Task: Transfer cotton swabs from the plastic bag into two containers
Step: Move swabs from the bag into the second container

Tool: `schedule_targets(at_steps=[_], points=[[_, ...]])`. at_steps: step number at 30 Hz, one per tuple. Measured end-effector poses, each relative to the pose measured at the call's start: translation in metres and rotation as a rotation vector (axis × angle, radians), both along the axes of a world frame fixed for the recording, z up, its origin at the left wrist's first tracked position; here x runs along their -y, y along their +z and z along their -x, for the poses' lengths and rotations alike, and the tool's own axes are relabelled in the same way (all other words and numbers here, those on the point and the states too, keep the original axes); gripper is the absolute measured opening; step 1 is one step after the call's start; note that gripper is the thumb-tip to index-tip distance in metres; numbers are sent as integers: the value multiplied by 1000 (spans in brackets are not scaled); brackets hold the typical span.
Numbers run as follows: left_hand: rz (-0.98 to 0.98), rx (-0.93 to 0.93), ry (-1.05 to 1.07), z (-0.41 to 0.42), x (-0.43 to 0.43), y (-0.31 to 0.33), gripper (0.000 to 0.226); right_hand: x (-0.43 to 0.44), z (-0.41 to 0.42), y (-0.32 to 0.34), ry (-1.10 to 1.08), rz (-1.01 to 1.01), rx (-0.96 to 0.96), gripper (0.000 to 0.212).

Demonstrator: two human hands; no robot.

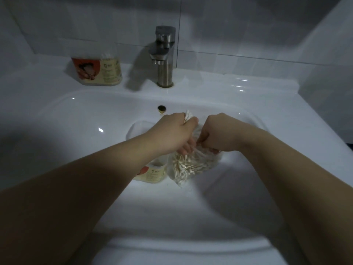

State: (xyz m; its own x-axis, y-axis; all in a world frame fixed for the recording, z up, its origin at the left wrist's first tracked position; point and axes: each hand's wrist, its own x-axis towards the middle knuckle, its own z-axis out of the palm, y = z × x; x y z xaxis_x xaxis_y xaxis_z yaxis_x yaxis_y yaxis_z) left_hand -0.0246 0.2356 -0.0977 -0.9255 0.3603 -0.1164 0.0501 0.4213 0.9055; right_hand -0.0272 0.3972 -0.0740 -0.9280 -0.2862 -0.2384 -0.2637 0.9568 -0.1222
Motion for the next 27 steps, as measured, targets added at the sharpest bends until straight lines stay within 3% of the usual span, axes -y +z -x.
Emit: schedule_targets(at_steps=[10, 18, 23, 27], points=[[235, -87, 56, 6, 5, -4, 36, -9, 2, 12, -89, 292, -217, 34], [117, -14, 125, 4, 5, 1, 29, -15, 2, 18, -217, 439, -240, 38], [124, -232, 253, 8, 4, 8, 52, -17, 3, 19, -244, 530, -253, 33], [30, -252, 244, 9, 5, 5, 51, -16, 1, 17, -222, 653, -262, 30]])
